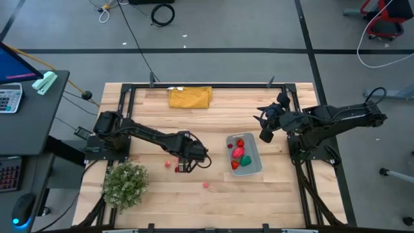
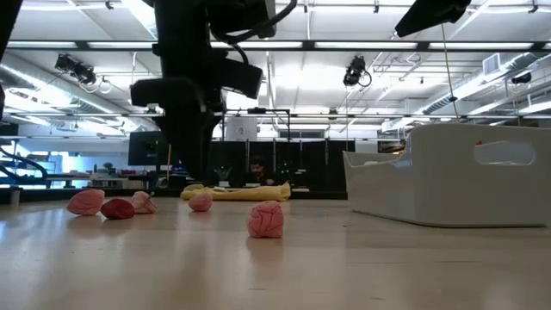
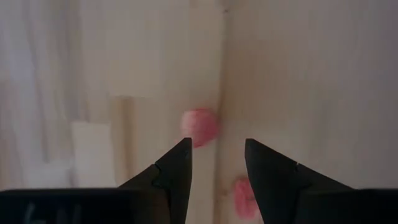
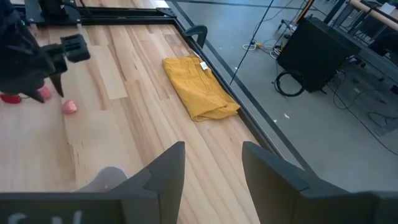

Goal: Pick and placing Produce into tupperware
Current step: Put the pink peach into the gray bin

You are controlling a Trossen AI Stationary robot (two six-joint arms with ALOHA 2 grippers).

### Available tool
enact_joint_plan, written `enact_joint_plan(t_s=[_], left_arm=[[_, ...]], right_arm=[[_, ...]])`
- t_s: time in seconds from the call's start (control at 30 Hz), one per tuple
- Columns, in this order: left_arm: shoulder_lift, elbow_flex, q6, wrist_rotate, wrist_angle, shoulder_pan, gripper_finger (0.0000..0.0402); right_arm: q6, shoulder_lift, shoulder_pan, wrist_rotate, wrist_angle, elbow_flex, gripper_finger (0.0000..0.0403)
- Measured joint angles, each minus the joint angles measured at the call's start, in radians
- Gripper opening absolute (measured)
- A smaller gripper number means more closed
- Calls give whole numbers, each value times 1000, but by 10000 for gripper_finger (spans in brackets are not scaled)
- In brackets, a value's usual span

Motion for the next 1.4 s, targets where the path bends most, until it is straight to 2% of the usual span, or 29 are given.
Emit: enact_joint_plan(t_s=[0.1,0.27,0.53,0.8,0.9,1.03,1.17,1.27,1.4], left_arm=[[-1,-12,35,35,8,0,153],[-2,-63,71,36,56,15,145],[-6,-176,73,17,222,49,135],[-2,-184,147,-9,299,59,131],[-1,-185,177,-48,327,60,100],[1,-186,185,-74,378,60,19],[3,-187,158,-110,486,56,6],[3,-168,224,-155,540,48,5],[3,-113,276,-205,524,46,4]], right_arm=[[0,0,0,0,0,0,168],[0,0,0,0,0,0,168],[1,0,0,0,0,0,169],[0,0,0,0,0,0,169],[-1,0,0,0,0,0,169],[-1,0,0,0,0,0,169],[-7,0,0,1,0,0,169],[-8,0,0,1,0,0,169],[-7,0,0,1,0,0,169]])
